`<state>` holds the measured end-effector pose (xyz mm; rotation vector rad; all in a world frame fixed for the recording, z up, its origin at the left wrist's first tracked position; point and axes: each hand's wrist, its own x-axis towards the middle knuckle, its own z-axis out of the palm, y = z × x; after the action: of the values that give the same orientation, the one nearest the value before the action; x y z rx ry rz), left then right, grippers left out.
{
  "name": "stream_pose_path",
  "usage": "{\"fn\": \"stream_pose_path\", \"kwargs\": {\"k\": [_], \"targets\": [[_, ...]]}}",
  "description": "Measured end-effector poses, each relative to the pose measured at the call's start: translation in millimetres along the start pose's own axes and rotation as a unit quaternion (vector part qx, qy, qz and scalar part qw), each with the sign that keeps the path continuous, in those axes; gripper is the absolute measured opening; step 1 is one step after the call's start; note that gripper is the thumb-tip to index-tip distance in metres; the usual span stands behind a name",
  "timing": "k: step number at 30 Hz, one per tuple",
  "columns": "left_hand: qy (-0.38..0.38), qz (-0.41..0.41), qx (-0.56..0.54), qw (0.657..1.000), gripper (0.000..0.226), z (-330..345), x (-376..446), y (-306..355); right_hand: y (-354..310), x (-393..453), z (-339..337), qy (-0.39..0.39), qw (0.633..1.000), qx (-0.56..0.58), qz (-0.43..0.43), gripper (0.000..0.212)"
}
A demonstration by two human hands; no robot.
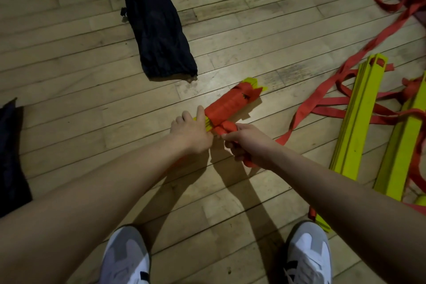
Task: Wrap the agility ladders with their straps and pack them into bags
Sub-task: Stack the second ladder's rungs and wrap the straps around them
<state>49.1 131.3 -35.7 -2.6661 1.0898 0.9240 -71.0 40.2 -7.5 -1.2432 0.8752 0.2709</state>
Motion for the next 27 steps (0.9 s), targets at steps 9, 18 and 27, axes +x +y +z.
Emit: {"fn": "stream_pose_path", "kwargs": {"k": [9,18,27], "targets": [[0.124,0.02,0.061,0.99,0.061,2,-6,-6,11,-2,-5,-0.024,0.995,-0.093,0.028,0.01],[0.191,0.042,0.179,0.964,0.064,-10,17,-9,-7,2,-13,-0.128,0.983,-0.113,0.072,0.005],[0.211,0.121,0.293,0.925,0.051,2,22,-9,5,11,-9,-0.041,0.998,0.01,0.04,0.006]]}}
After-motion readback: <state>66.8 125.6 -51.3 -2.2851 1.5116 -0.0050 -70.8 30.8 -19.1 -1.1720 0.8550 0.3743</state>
